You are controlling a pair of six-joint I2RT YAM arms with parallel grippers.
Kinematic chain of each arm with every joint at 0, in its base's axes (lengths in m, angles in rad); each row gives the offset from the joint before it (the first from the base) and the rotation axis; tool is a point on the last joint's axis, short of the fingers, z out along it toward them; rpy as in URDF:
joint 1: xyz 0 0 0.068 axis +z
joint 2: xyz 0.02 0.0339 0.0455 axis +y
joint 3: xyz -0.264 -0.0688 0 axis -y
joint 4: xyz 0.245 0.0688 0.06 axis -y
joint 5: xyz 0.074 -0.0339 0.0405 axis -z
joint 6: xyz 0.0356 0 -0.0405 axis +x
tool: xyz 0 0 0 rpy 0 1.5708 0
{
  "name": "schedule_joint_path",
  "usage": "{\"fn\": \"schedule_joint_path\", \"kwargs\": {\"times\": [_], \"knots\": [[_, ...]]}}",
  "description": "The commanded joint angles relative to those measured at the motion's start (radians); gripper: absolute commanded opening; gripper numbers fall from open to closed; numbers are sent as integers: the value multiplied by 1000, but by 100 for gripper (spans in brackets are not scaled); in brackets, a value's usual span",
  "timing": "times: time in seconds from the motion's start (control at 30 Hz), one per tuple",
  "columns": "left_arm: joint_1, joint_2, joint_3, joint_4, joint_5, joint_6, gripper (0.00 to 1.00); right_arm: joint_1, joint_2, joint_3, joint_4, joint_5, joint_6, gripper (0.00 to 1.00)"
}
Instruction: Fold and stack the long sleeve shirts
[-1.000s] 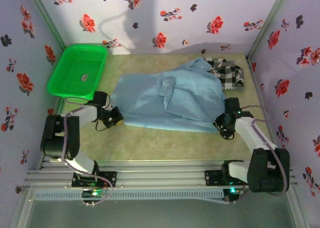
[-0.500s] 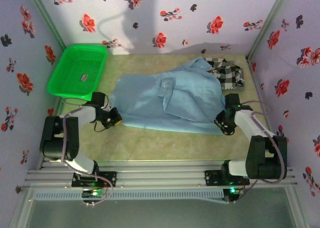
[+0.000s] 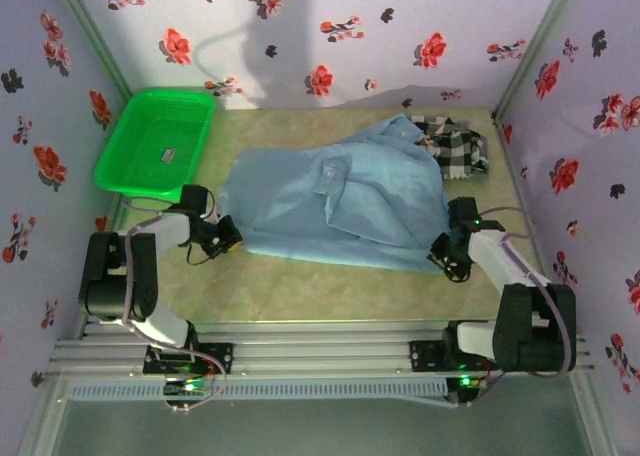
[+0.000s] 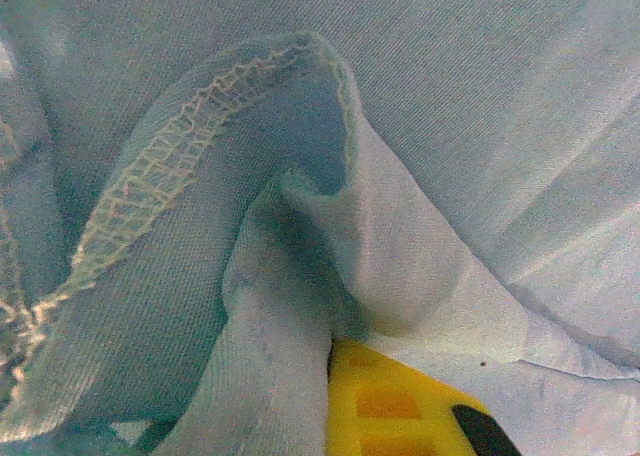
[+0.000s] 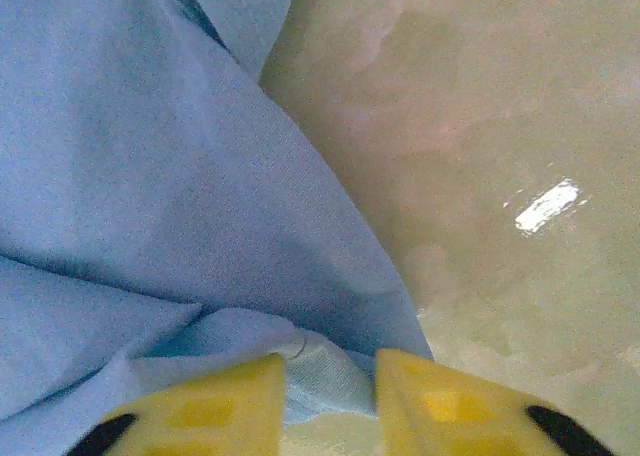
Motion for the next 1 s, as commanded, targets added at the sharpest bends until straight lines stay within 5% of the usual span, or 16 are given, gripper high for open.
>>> {"fn": "schedule_joint_path", "kwargs": {"times": [0.0,0.17,0.37,0.43,0.53,0.6,0.77,0.97], "knots": [[18,-17,-23,-21,11,33,0,8,25,-16,0,55,-2,18],[56,-45,-53,-62,-12,48,0,-4,-2,-16,-81,184,44,8],[76,-91,-70,-104,-35,65,2,12,-88,-25,-99,172,56,10],[75,-113,-68,-119,-26,44,21,24,-110,-26,-98,150,54,20],[72,-198,-49,-195,-17,-11,56,43,-160,-11,-141,133,66,52],[63,-288,-3,-304,-57,-36,70,58,-218,21,-208,157,68,58],[-15,-413,214,-509,-170,-47,79,80,-374,108,-322,121,45,70],[-216,-170,544,-504,-160,15,76,223,-376,222,-382,80,21,82]]}}
